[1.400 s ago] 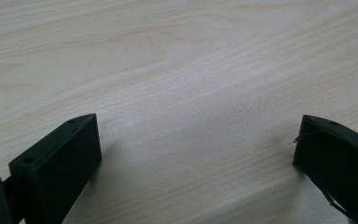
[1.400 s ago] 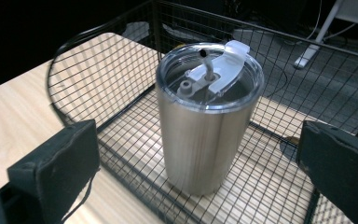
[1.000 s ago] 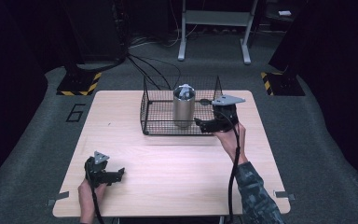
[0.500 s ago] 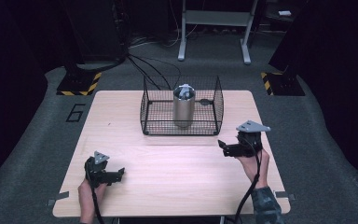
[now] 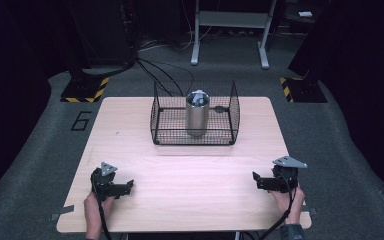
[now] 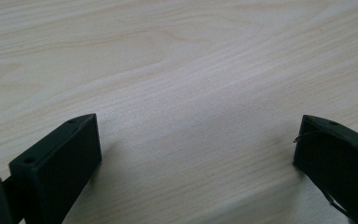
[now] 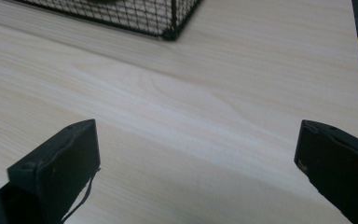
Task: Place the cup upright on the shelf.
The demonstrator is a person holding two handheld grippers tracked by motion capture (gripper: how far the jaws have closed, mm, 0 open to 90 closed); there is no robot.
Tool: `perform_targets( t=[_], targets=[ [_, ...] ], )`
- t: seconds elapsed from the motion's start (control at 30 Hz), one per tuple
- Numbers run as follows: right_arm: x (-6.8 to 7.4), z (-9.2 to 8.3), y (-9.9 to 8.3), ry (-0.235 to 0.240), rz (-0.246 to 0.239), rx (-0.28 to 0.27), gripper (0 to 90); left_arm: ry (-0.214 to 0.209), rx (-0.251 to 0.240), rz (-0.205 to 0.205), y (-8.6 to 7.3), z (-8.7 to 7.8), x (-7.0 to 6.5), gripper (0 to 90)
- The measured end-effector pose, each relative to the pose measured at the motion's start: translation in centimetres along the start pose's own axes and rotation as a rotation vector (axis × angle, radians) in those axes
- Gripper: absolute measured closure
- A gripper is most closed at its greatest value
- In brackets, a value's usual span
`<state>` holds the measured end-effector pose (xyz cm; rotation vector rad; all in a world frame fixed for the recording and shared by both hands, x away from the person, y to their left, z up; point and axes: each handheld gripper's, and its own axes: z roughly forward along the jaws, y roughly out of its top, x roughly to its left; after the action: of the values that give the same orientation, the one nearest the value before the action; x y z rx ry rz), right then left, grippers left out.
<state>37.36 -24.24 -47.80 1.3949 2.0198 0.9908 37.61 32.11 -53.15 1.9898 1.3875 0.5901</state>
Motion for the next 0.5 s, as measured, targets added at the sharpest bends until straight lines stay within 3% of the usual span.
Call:
perform_targets(
  t=[0.3,0.5],
  targets=[
    [-2.3,1.5,-4.4,-0.053,0.074,0.086,0.0,0.002,-0.004,-0.002,0.0,0.0,0.0,0.4],
    [-2.2,2.1,-4.8,-0.074,0.042,0.111,0.0,0.001,0.0,0.0,0.0,0.0,0.0,0.4]
  ],
)
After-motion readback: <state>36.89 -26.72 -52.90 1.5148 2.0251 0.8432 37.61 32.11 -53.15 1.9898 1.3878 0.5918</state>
